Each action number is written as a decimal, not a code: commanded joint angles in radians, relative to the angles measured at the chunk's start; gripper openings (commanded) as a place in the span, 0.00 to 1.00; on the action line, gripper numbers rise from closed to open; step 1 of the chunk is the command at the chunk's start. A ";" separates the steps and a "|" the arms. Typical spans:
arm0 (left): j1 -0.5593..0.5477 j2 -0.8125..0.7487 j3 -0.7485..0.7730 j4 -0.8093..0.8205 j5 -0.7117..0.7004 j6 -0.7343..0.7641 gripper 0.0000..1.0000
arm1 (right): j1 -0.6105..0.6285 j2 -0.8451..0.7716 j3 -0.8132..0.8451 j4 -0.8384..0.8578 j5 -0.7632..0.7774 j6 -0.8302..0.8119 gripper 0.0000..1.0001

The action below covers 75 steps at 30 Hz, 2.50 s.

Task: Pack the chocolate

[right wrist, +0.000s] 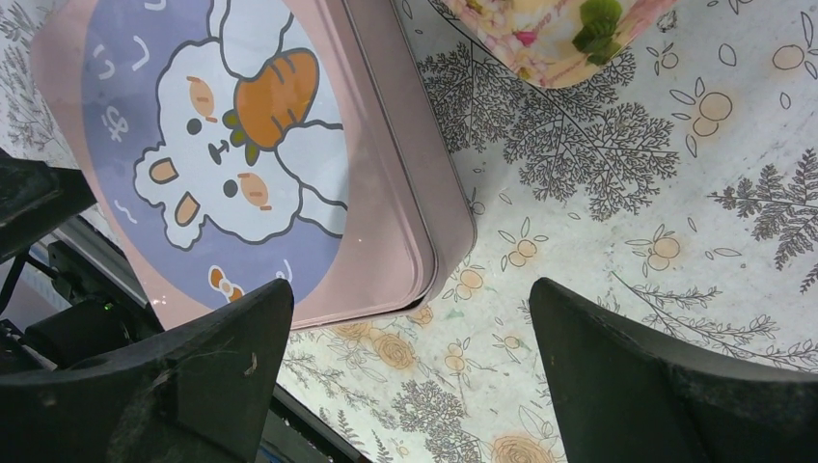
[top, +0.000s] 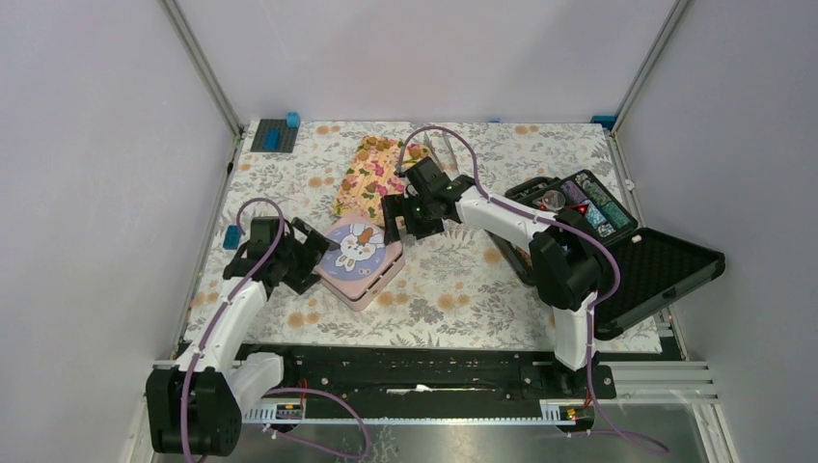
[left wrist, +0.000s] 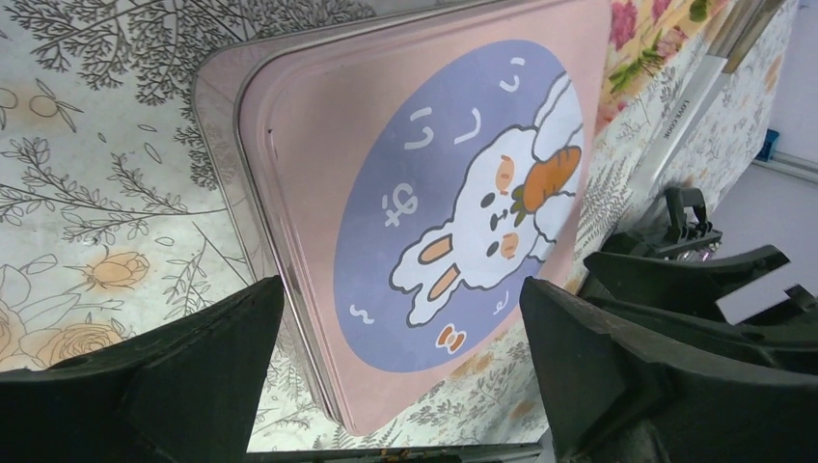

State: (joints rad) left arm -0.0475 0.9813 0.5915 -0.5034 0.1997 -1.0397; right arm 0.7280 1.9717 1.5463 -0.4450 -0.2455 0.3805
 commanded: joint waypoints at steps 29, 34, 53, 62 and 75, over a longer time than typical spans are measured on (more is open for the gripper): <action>0.012 0.474 0.519 0.049 0.050 0.547 0.99 | 0.010 -0.442 -0.421 0.171 0.068 0.167 0.99; 0.057 0.542 0.542 0.070 0.120 0.547 0.99 | 0.011 -0.527 -0.613 0.339 0.019 0.273 0.99; 0.133 0.672 0.592 0.043 0.252 0.596 0.99 | 0.028 -0.456 -0.637 0.345 -0.057 0.262 0.99; 0.100 0.660 0.570 0.029 0.251 0.629 0.99 | 0.028 -0.448 -0.638 0.340 -0.066 0.255 0.99; 0.052 0.658 0.530 0.070 0.262 0.601 0.99 | 0.028 -0.431 -0.621 0.309 -0.084 0.242 0.99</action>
State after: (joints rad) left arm 0.0021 1.6577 1.1416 -0.4862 0.4389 -0.4377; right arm 0.7464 1.5299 0.9047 -0.1230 -0.3088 0.6369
